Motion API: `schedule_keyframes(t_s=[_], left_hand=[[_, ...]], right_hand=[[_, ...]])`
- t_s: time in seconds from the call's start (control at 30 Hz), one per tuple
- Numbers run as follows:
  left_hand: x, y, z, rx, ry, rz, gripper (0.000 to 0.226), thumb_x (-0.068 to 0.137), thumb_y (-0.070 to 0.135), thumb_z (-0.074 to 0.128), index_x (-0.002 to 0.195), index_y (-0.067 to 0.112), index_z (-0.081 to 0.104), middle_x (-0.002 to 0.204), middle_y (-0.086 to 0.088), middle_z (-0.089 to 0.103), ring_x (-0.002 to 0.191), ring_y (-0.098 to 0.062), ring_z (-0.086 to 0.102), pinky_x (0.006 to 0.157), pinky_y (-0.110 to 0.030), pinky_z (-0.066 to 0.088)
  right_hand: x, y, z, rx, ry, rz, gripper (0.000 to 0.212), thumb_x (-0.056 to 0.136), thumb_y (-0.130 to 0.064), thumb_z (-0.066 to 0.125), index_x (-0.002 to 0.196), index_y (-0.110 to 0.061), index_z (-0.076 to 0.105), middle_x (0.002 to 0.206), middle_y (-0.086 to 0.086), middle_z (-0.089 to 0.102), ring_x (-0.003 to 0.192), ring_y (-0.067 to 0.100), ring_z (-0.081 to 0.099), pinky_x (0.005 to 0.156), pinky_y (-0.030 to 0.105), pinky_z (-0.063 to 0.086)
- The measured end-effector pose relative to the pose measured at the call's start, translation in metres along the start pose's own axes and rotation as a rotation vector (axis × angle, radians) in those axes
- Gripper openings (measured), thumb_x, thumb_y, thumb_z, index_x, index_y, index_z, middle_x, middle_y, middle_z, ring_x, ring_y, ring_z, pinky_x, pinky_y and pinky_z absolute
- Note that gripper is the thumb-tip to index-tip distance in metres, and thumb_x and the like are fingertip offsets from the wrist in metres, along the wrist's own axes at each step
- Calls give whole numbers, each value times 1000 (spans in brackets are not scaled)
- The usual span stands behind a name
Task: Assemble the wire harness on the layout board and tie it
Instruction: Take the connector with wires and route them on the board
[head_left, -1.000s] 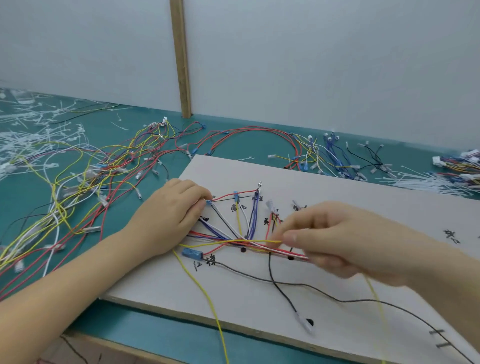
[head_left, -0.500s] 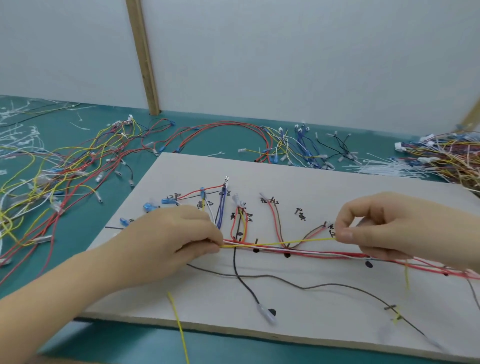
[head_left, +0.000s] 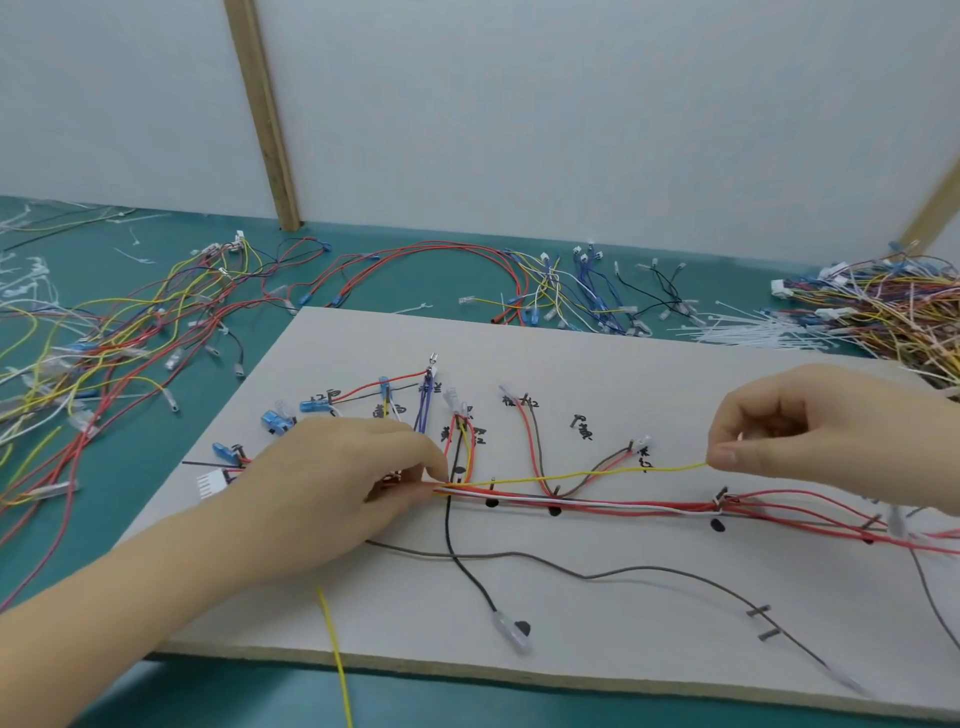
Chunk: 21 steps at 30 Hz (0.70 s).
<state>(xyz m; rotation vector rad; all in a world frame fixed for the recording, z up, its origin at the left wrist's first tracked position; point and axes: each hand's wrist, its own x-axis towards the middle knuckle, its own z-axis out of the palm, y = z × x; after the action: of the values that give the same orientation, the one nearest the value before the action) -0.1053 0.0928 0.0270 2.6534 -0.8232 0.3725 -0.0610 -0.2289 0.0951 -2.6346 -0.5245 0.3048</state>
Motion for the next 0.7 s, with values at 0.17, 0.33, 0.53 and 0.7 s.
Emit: schedule_keyframes(t_s=[0.17,0.33,0.53,0.7], left_hand=[[3,2,-1,12,-12,-28,11,74,24,60,81,30,66,69,21,59,63,3,45,49,-20,47],[4,1,-2,-62,-30,-92,7,78,22,69,82,28,69,66,32,45,70,14,48,66,-4,36],[10,5,-7,-161,91,-272,21,79,21,64,71,40,58,75,37,56,69,3,53,63,-4,36],[12,4,-7,-233,119,-392,24,77,15,66,71,39,61,64,34,57,55,4,54,57,-5,37]], right_hand=[[4,5,6,-21,-3,3,5,73,-39,65,70,-43,65,57,-14,62,48,-1,50,52,10,40],[4,11,5,-34,-17,-5,2,72,-43,64,72,-44,65,56,-13,61,49,1,49,53,17,40],[3,0,-3,209,-53,-28,16,79,-25,63,73,-39,67,63,-4,67,50,3,57,54,14,48],[7,-29,1,517,-238,-87,16,74,-38,73,90,-37,68,72,2,69,53,13,58,54,18,50]])
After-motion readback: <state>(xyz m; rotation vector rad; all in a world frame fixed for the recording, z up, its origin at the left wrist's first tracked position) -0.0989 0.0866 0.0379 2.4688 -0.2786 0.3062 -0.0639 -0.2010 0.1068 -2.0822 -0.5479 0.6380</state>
